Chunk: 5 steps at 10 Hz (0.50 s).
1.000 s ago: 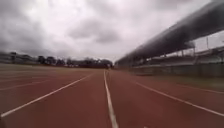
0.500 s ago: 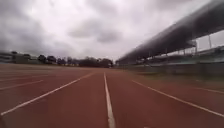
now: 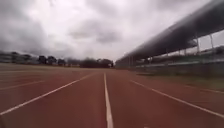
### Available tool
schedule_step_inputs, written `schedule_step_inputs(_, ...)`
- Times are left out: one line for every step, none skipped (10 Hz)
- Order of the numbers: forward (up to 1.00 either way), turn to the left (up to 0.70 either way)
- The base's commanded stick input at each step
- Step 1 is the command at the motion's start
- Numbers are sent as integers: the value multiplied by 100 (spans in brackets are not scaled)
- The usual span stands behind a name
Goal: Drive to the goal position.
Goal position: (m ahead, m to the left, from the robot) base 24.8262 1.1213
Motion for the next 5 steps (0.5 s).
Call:
schedule_step_inputs(70,0)
schedule_step_inputs(70,0)
schedule_step_inputs(70,0)
schedule_step_inputs(70,0)
schedule_step_inputs(70,0)
